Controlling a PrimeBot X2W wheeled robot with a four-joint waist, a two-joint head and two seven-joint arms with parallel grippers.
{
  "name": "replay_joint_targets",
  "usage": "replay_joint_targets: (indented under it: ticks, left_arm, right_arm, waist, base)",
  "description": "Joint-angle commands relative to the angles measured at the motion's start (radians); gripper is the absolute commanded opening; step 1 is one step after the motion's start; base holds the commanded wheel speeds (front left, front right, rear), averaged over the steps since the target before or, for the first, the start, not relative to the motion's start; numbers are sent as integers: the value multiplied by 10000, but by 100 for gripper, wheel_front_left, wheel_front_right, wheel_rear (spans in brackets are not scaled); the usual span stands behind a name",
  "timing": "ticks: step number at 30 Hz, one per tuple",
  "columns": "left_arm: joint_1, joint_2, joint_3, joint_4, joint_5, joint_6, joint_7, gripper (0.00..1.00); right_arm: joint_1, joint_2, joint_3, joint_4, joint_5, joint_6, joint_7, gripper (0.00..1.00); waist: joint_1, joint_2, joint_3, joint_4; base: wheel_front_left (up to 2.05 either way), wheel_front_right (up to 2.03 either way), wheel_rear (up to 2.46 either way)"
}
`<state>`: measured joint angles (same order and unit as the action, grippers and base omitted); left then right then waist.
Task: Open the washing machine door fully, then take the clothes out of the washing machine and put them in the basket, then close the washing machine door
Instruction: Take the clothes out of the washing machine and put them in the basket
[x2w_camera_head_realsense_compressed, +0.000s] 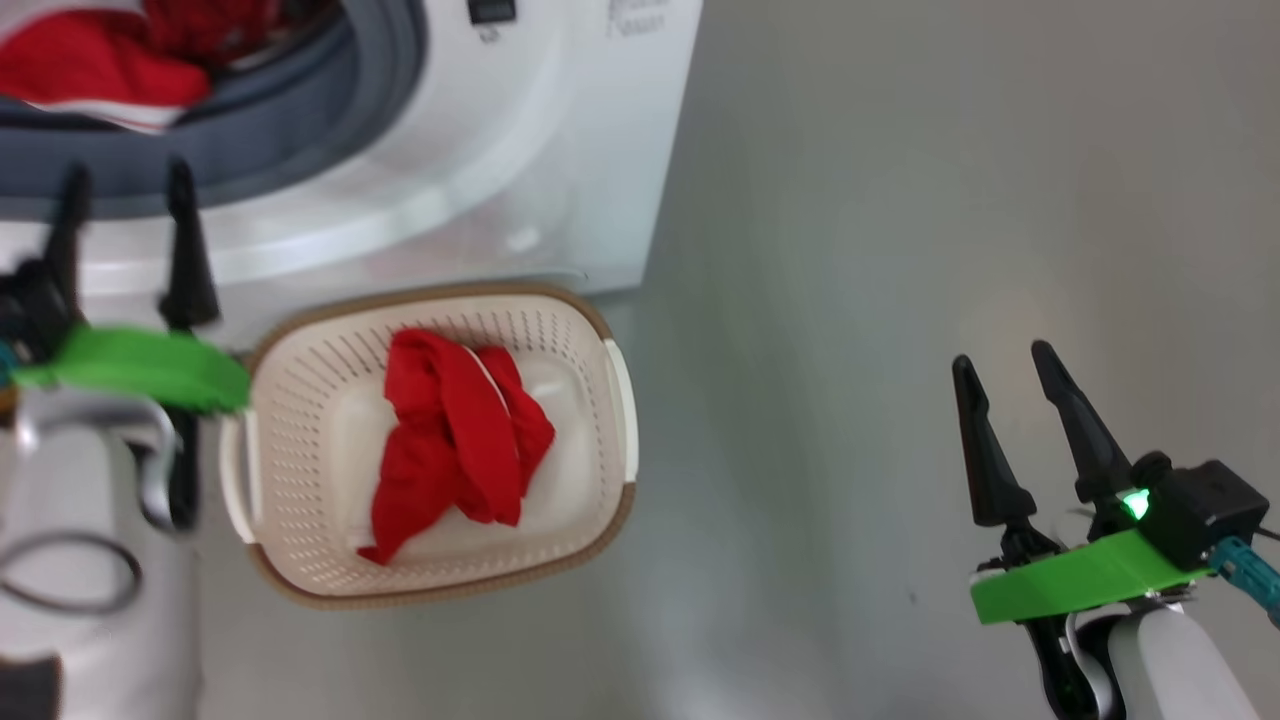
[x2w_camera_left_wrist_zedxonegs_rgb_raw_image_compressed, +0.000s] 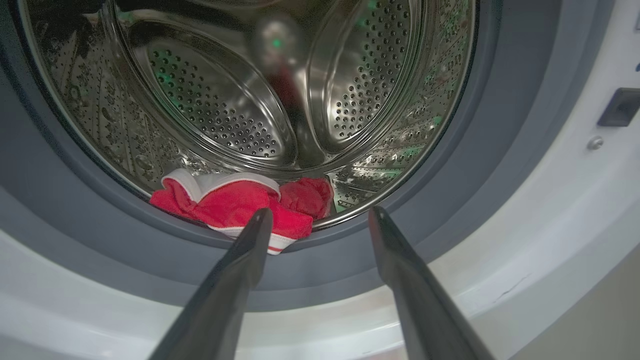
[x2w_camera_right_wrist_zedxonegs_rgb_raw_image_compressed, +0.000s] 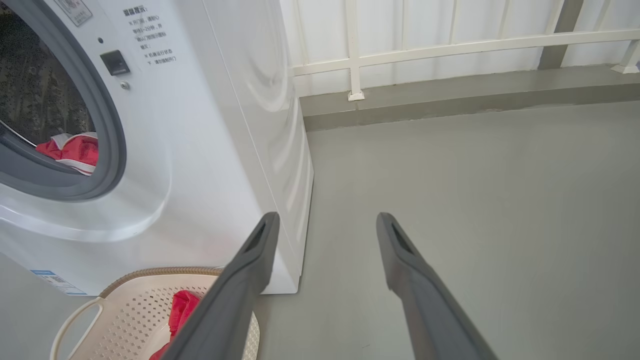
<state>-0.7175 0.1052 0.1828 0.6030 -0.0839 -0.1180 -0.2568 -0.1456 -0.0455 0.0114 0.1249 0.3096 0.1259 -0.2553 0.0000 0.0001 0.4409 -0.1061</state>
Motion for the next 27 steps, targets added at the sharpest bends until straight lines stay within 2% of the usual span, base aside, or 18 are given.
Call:
replay_joint_targets:
  ticks: [1, 14, 19, 27]
  left_arm:
    - [-388, 535, 258, 25, 156, 144, -49, 100]
    - [-3383, 2043, 201, 2597, 862, 979, -49, 100]
    - [-4251, 2607, 68, 3660, 1114, 1421, -49, 100]
    - [-5241, 3246, -213, 5030, 1391, 1836, -49, 100]
  right_arm:
    - [-170, -48, 270, -259, 117, 48, -65, 100]
    - [-610, -48, 770, -329, 478, 48, -65, 100]
    - [-724, -47, 966, -383, 551, 48, -65, 100]
    - [-787, -47, 1163, -459, 642, 48, -65, 100]
  waist:
    - [0, -1, 785, -456]
    - [0, -1, 1715, -1285]
    - [0, -1, 1939, -1565]
    - [0, -1, 2197, -1818]
  base:
    - [0, 0, 0]
    - [0, 0, 0]
    - [0, 0, 0]
    - [0, 0, 0]
